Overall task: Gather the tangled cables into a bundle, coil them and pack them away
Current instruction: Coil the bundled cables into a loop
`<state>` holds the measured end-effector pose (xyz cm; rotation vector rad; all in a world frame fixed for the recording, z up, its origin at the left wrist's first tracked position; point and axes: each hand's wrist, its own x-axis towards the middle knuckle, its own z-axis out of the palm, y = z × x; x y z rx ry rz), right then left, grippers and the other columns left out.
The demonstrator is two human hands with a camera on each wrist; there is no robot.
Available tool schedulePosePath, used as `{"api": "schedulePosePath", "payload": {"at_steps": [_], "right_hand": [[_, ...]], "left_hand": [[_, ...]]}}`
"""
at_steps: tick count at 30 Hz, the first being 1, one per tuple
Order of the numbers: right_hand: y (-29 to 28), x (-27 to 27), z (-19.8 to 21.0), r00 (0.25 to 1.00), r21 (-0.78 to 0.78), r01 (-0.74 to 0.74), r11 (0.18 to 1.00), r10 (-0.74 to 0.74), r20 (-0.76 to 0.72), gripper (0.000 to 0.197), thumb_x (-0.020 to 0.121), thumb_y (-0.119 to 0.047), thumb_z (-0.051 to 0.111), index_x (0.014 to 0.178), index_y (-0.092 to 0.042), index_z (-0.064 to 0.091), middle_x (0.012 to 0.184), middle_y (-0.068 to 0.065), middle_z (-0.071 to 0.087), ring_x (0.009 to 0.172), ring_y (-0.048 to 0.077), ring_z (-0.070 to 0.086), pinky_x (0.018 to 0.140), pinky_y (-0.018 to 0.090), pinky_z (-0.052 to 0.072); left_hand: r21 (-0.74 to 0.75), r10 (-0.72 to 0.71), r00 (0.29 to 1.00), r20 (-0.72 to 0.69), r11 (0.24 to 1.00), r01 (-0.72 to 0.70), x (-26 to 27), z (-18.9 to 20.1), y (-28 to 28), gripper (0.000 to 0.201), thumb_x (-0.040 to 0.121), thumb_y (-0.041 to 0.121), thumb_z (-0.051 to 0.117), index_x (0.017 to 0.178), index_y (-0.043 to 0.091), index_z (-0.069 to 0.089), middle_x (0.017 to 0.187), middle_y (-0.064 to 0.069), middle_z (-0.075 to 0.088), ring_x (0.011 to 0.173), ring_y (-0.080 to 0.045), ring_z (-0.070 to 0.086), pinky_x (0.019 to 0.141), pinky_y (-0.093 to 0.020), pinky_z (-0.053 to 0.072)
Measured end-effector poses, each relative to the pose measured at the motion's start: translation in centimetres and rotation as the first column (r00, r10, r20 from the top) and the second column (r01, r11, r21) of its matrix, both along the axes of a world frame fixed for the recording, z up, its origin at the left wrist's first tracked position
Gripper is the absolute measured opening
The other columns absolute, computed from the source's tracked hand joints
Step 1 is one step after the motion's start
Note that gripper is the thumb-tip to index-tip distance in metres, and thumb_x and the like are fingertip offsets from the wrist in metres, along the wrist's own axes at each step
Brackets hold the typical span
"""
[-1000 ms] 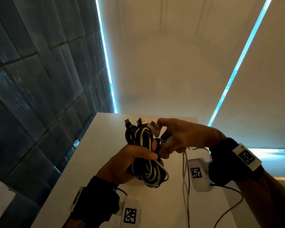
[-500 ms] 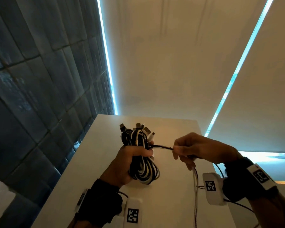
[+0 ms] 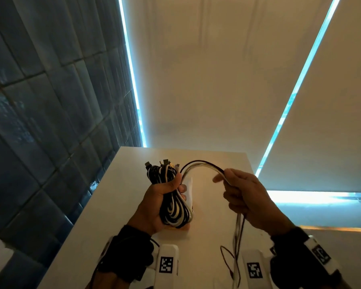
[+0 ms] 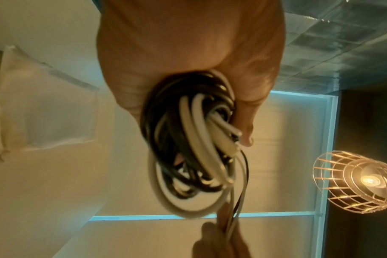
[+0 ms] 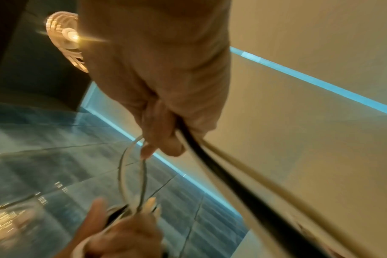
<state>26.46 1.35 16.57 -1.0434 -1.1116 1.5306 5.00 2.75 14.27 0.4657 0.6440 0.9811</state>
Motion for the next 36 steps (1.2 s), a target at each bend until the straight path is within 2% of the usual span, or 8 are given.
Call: {"api": "schedulePosePath", "payload": {"at_steps": [4, 9, 14, 20, 25, 29, 32, 36], "right_hand": [[-0.5, -4.4, 0.8, 0.934, 0.317, 0.098, 0.943, -0.197, 0.298, 0.025, 0.099, -0.021, 0.048, 0.113, -0.019, 0.068, 0.048, -0.012, 0.044, 0.042, 0.007, 0.033, 0.039, 0.02, 0.028], [-1.2, -7.9, -0.4, 0.649, 0.599, -0.279, 0.751, -0.313, 0.694, 0.031, 0.097, -0.016, 0.053, 0.127, -0.021, 0.058, 0.084, -0.004, 0.07, 0.067, 0.008, 0.065, 0.059, 0.022, 0.055], [-1.4, -8.6, -0.9, 0.39, 0.476, -0.565, 0.674, -0.291, 0.874, 0.036, 0.097, -0.021, 0.051, 0.131, -0.012, 0.044, 0.101, 0.003, 0.061, 0.081, 0.016, 0.062, 0.074, 0.029, 0.055], [-4.2, -6.2, -5.8, 0.818, 0.419, -0.216, 0.882, -0.07, 0.57, 0.03, 0.097, -0.048, 0.039, 0.089, -0.022, 0.051, 0.063, -0.01, 0.052, 0.052, 0.005, 0.046, 0.049, 0.027, 0.041], [-3.1, -0.5, -9.6, 0.569, -0.012, -0.432, 0.902, 0.282, 0.773, 0.025, 0.098, -0.025, 0.051, 0.088, -0.042, 0.067, 0.092, -0.016, 0.07, 0.084, -0.006, 0.064, 0.086, 0.028, 0.051], [-1.2, -1.8, -4.5, 0.855, 0.231, -0.221, 0.947, 0.074, 0.513, 0.044, 0.093, -0.05, 0.037, 0.117, -0.029, 0.067, 0.12, -0.022, 0.063, 0.114, -0.016, 0.052, 0.09, 0.001, 0.037], [-0.3, -5.4, -2.9, 0.883, 0.178, -0.36, 0.916, 0.273, 0.382, 0.053, 0.097, -0.048, 0.03, 0.121, -0.018, 0.066, 0.126, -0.008, 0.064, 0.123, 0.002, 0.054, 0.107, 0.02, 0.036], [-0.8, -7.7, -3.1, 0.947, 0.165, -0.319, 0.933, 0.308, 0.087, 0.053, 0.098, -0.043, 0.04, 0.095, 0.004, 0.065, 0.071, 0.015, 0.064, 0.066, 0.022, 0.064, 0.069, 0.028, 0.053]], "left_hand": [[0.014, 0.11, 0.992, -0.07, 0.994, -0.109, 1.3, -0.1, 0.5, 0.033, 0.067, 0.036, 0.074, 0.085, 0.014, 0.057, 0.069, -0.003, 0.055, 0.052, -0.015, 0.056, 0.051, -0.026, 0.051], [0.069, 0.165, 0.986, 0.026, 0.984, -0.167, 1.2, -0.5, 0.8, 0.09, 0.036, 0.053, 0.091, 0.108, 0.007, 0.063, 0.089, -0.016, 0.066, 0.086, -0.029, 0.067, 0.075, -0.04, 0.058], [-0.006, 0.248, 0.962, -0.119, 0.968, -0.25, 0.9, -0.3, 1.4, 0.024, 0.065, 0.023, 0.081, 0.076, 0.013, 0.061, 0.07, -0.001, 0.052, 0.054, -0.014, 0.053, 0.054, -0.027, 0.048], [-0.004, 0.539, 0.836, -0.102, 0.84, -0.542, -1.8, 1.7, 3.3, 0.021, 0.081, -0.002, 0.056, 0.093, 0.014, 0.062, 0.066, -0.003, 0.057, 0.058, -0.016, 0.057, 0.06, -0.029, 0.051], [0.196, 0.558, 0.83, -0.03, 0.817, -0.542, -3.5, 3.4, 3.9, 0.025, 0.084, -0.006, 0.051, 0.099, 0.011, 0.062, 0.064, -0.001, 0.058, 0.052, -0.011, 0.057, 0.052, -0.021, 0.05], [0.277, 0.491, 0.871, -0.014, 0.839, -0.468, -1.4, 3.6, 3.4, 0.034, 0.077, -0.006, 0.058, 0.108, 0.009, 0.058, 0.071, -0.005, 0.055, 0.058, -0.015, 0.058, 0.059, -0.026, 0.052], [0.338, 0.473, 0.877, -0.081, 0.841, -0.422, 0.4, 3.4, 3.1, 0.039, 0.065, -0.002, 0.065, 0.101, 0.011, 0.059, 0.077, -0.004, 0.059, 0.072, -0.021, 0.061, 0.067, -0.033, 0.053], [0.342, 0.473, 0.857, -0.206, 0.855, -0.39, 1.2, 3.8, 2.8, 0.029, 0.074, -0.006, 0.066, 0.091, 0.018, 0.062, 0.079, -0.003, 0.062, 0.083, -0.025, 0.063, 0.077, -0.04, 0.052]]}}
